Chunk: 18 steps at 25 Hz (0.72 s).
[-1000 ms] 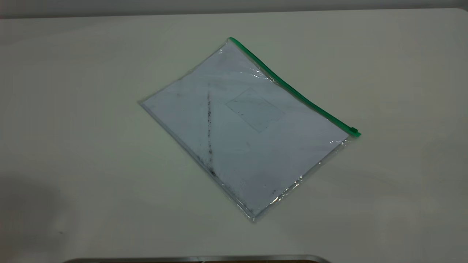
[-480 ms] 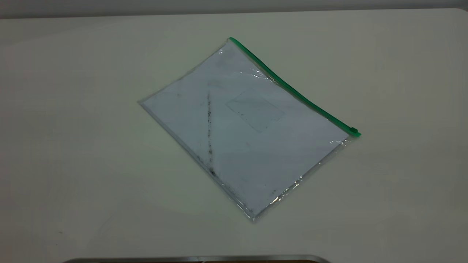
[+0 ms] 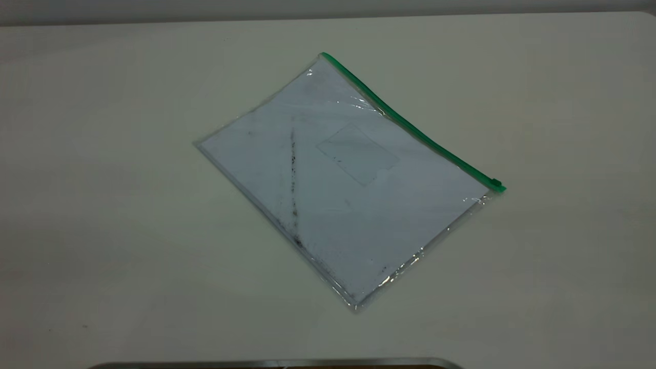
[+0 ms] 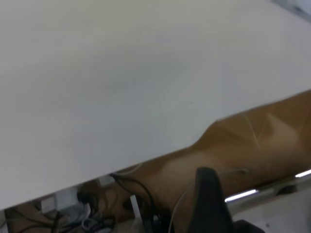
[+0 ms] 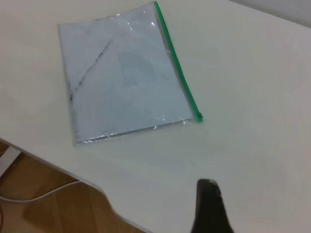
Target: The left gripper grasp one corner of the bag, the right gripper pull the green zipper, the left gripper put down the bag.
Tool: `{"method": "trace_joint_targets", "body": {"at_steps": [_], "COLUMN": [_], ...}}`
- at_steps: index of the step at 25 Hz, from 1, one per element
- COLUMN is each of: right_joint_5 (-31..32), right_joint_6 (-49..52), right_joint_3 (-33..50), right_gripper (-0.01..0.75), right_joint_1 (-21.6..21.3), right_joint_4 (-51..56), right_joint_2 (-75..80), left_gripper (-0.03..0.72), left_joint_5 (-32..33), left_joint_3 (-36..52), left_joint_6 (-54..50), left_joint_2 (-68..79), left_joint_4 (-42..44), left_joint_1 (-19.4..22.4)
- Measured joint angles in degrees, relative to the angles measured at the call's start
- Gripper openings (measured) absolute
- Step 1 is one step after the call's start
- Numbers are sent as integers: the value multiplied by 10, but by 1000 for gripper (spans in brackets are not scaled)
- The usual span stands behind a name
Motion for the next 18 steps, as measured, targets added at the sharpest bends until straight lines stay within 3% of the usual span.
{"method": "trace_joint_targets", "body": {"at_steps": [18], "right_joint_5": [0], "right_joint_6": [1], "right_joint_3": [0], "right_gripper": [539], "right_joint_1": [0], "right_joint_4": [0], "right_joint_2": [0], "left_gripper": [590], "left_joint_5": [-16], "left_joint_3": [18], "left_joint_6": [-7], "left_joint_2": [-12], "left_joint_4": [-1], "left_joint_1": [0]}}
